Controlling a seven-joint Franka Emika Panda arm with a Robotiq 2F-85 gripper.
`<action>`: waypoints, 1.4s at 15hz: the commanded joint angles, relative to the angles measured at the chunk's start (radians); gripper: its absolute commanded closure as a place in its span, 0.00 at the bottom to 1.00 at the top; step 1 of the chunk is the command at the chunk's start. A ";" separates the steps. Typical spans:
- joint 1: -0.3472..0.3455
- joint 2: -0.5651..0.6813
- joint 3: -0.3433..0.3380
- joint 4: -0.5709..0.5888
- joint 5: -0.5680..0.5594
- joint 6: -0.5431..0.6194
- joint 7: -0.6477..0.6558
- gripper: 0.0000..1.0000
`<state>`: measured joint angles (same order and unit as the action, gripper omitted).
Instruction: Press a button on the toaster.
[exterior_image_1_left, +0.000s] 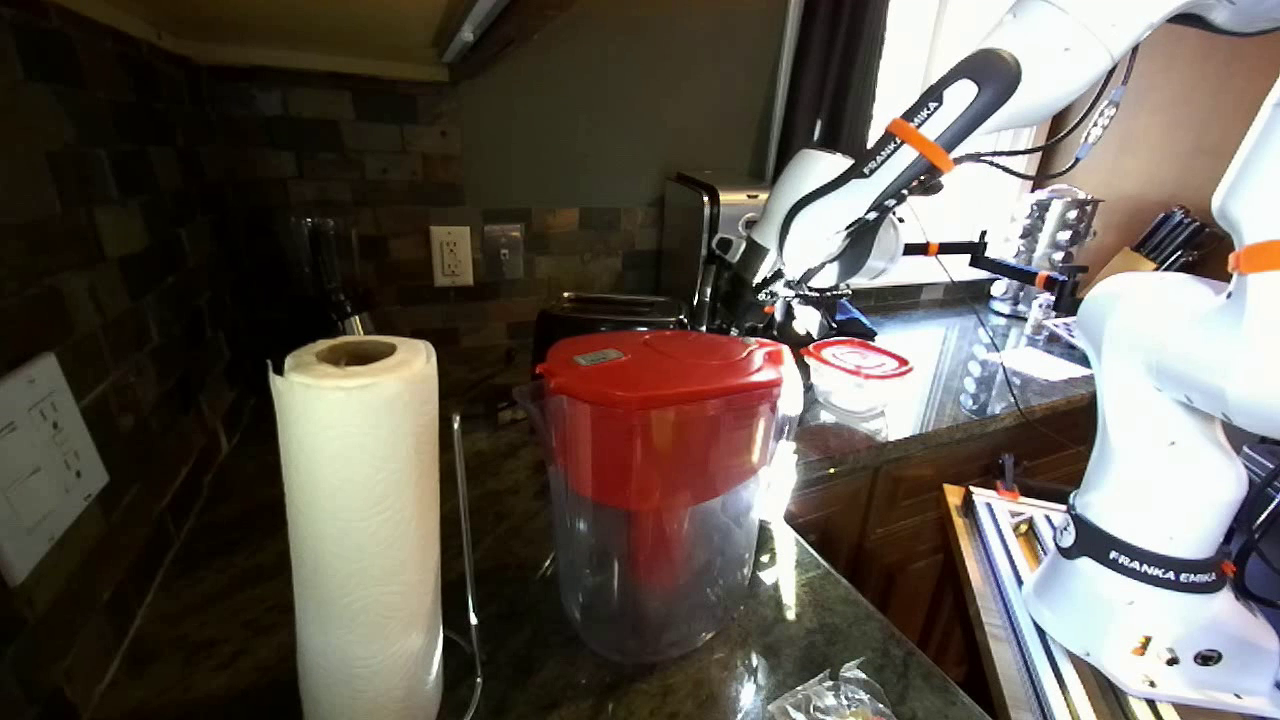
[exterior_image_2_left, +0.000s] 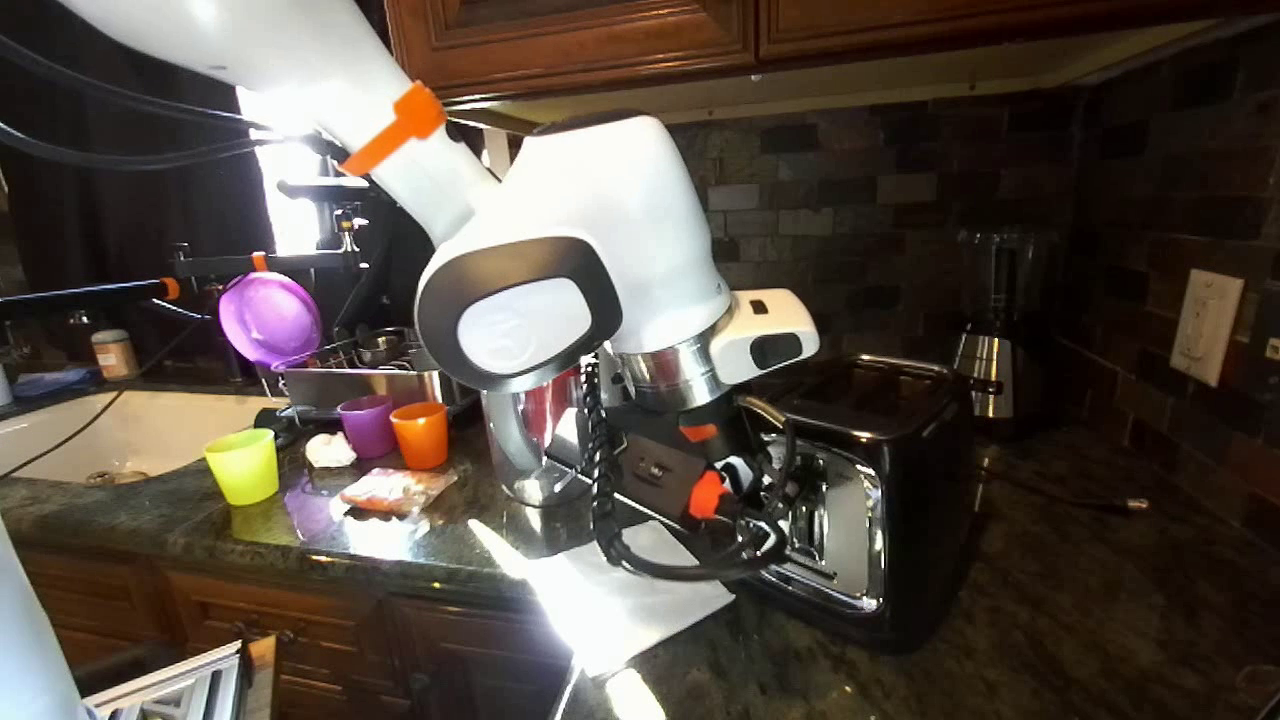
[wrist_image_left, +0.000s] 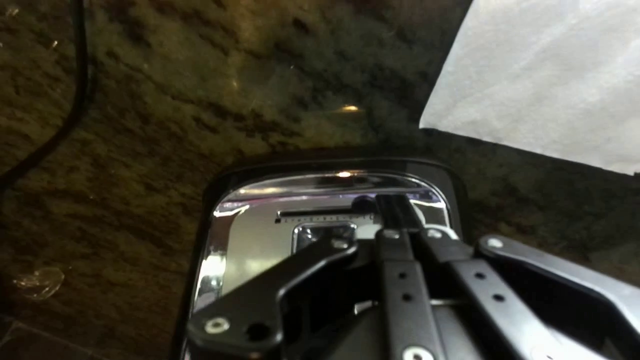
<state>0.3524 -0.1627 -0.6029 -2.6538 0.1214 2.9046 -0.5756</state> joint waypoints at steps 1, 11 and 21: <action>-0.071 0.011 0.054 0.029 -0.125 -0.100 0.126 1.00; -0.384 -0.091 0.391 0.055 -0.191 -0.374 0.212 1.00; -0.436 -0.198 0.443 0.064 -0.217 -0.608 0.258 0.38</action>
<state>-0.0654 -0.3167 -0.1797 -2.5871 -0.0707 2.3686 -0.3498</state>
